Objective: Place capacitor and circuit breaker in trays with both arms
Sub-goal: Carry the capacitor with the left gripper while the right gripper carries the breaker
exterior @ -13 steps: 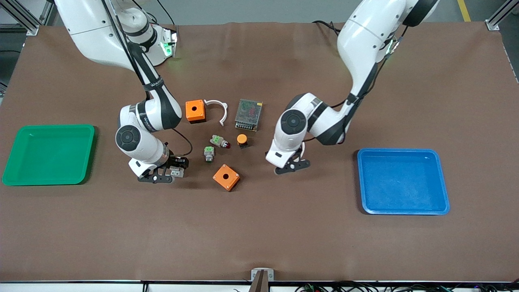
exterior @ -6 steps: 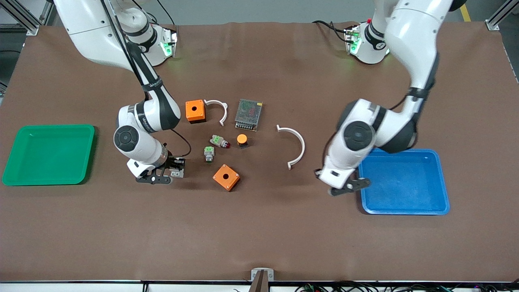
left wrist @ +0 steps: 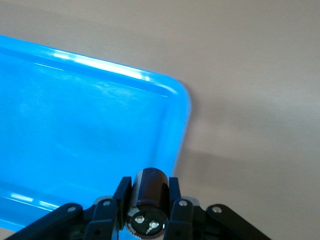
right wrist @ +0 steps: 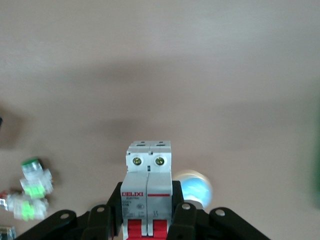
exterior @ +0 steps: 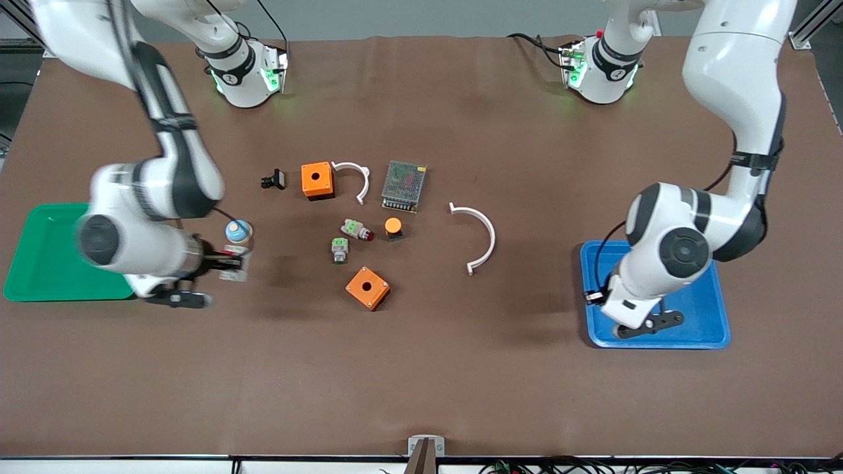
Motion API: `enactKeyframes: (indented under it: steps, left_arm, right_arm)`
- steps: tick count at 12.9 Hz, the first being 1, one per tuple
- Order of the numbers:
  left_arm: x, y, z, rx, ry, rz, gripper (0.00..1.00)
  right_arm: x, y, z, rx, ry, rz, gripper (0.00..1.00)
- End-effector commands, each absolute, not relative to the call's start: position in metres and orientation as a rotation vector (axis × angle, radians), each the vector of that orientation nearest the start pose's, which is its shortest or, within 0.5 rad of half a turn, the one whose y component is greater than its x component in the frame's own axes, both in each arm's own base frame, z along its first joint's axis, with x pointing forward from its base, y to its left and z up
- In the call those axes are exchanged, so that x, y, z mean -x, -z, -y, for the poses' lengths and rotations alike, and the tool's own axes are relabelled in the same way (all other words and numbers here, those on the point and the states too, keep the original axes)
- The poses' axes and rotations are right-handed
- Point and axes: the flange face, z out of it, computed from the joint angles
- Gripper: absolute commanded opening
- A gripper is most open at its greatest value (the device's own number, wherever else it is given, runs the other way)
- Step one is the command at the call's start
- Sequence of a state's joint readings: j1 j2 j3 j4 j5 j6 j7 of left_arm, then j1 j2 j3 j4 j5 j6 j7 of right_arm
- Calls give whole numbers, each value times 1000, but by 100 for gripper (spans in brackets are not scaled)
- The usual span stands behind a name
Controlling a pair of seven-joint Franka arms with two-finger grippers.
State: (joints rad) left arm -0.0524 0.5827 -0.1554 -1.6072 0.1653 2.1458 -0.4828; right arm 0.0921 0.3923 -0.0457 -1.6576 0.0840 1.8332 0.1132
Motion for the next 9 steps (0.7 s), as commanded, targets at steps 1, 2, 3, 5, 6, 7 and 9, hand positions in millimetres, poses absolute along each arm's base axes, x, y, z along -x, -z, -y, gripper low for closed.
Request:
enactKeyframes:
  steps: [1, 2, 3, 5, 6, 7, 9]
  left_arm:
    - [-671, -280, 100, 3062, -63, 234, 1]
    - [-673, -276, 81, 3062, -70, 244, 1]
    - [-674, -270, 56, 3061, -85, 251, 1]
    - [-676, -258, 21, 3072, -100, 208, 1]
    - [-676, -253, 0, 3070, -111, 199, 1]
    - [-675, -246, -18, 3065, -121, 143, 1]
    - [-675, -233, -44, 3074, -114, 126, 0]
  right_arm:
    - [-640, -405, 83, 3070, -374, -24, 18]
    - [-633, -402, 130, 3061, -371, 9, 18]
    - [-623, -402, 176, 3052, -348, 17, 18]
    - [-614, -384, 243, 3083, -287, 44, 18]
    - [-607, -369, 275, 3106, -281, 47, 18]
    - [-601, -355, 294, 3109, -274, 20, 18]
    - [-590, -335, 323, 3122, -237, -42, 19]
